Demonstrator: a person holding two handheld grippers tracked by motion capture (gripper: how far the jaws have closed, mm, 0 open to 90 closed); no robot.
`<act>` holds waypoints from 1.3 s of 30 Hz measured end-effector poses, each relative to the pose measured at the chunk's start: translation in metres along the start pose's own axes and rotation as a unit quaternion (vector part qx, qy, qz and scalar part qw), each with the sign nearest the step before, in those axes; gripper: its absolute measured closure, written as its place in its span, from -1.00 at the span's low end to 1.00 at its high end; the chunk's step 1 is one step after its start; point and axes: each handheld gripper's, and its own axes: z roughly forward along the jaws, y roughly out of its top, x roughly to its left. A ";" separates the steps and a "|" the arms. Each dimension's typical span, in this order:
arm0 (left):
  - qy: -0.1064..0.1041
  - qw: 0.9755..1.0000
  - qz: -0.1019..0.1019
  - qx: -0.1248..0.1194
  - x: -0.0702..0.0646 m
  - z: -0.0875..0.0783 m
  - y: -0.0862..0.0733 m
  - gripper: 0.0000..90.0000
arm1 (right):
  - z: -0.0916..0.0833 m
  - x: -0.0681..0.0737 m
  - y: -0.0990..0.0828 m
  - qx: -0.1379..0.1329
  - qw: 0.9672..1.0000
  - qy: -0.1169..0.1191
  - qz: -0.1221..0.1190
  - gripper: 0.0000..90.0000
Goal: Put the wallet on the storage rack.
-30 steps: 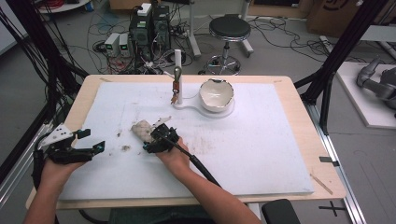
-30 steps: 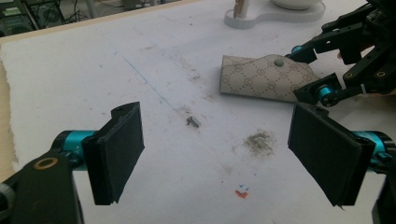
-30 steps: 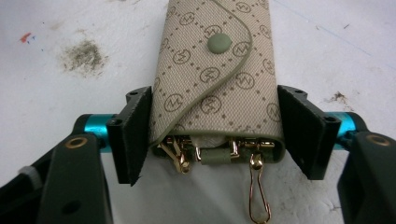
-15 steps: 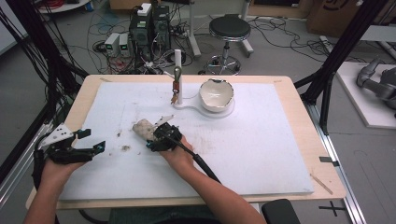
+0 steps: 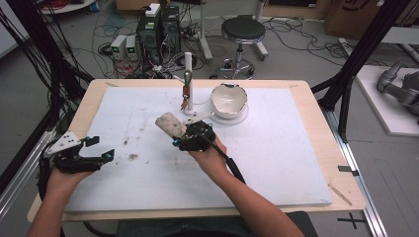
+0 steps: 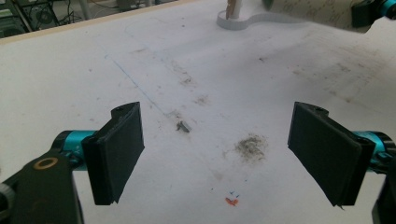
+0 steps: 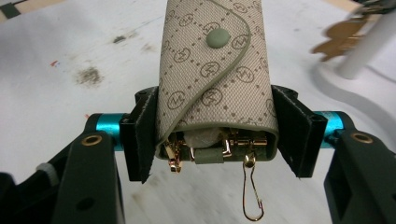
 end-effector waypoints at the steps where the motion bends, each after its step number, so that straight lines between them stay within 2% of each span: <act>1: -0.002 1.000 0.000 -0.001 -0.001 0.002 0.001 -0.59 | -0.004 -0.003 -0.001 -0.001 1.000 -0.003 0.002 -0.15; 7: -0.014 1.000 0.005 0.001 -0.004 0.010 0.004 -0.59 | -0.033 -0.026 -0.006 -0.015 0.999 -0.022 0.018 -0.15; 19: -0.029 1.000 0.008 -0.007 -0.005 0.023 0.012 -0.59 | -0.087 -0.070 -0.022 -0.038 0.996 -0.064 0.044 -0.15; 27: -0.038 0.999 0.014 -0.007 -0.007 0.033 0.016 -0.59 | -0.115 -0.098 -0.031 -0.034 0.994 -0.095 0.052 -0.15; 32: -0.040 0.999 0.014 -0.006 -0.007 0.036 0.017 -0.59 | -0.122 -0.114 -0.030 -0.021 0.992 -0.114 0.051 -0.15; 39: -0.038 0.999 0.011 -0.010 -0.007 0.033 0.017 -0.59 | -0.113 -0.129 -0.021 -0.002 0.991 -0.128 0.048 -0.15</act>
